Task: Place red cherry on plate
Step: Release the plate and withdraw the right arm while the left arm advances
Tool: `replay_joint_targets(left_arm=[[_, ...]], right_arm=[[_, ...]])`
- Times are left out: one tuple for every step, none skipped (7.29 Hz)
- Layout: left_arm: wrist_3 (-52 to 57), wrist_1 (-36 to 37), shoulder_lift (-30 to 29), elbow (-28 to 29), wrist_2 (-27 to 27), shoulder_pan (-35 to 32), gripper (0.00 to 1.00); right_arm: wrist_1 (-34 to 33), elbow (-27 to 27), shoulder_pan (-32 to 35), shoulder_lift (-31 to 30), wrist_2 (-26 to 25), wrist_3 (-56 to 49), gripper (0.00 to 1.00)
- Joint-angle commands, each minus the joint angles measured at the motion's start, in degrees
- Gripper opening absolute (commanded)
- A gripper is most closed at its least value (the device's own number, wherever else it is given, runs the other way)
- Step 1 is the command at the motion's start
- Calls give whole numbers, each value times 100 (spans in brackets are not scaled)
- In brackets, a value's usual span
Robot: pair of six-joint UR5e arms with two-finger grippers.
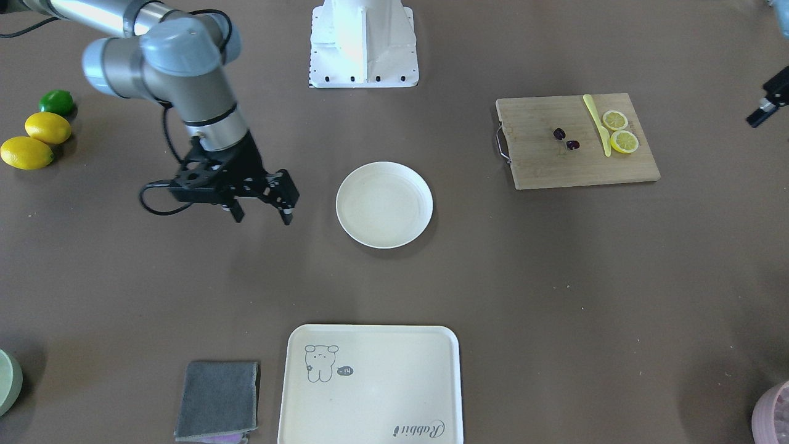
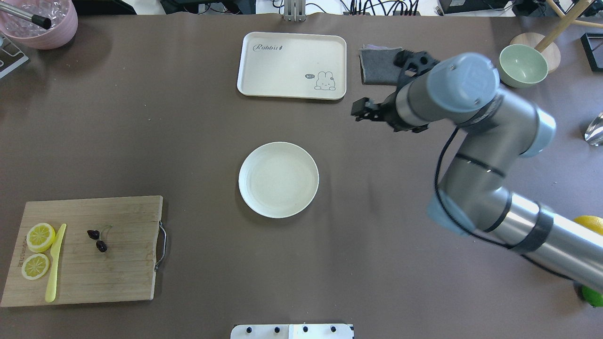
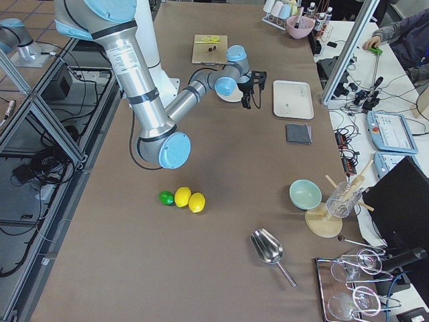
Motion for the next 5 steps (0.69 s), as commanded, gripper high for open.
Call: replay_joint_targets(left_arm=[[-1346,-541,245,-476,1342,1583,98],[-1339,-541,325,-530,2003,2208,98],[-1339,-541,448,-574,2610,2814,98],[-1339,-532,571,-575,3138,3360,97],[-1365,-532,703,-531,3543,3679,97]], right_arm=[[-120,211,1521,-808,1297,-1780,100],[-111,212,2102,-1212,1702,-2606,100],[-120,185,2569,-1564,2020,-3441,100],[-120,159,2922,-1855,2162,-4102,100],[-137,150,3125,-2058,2216,-4474,100]])
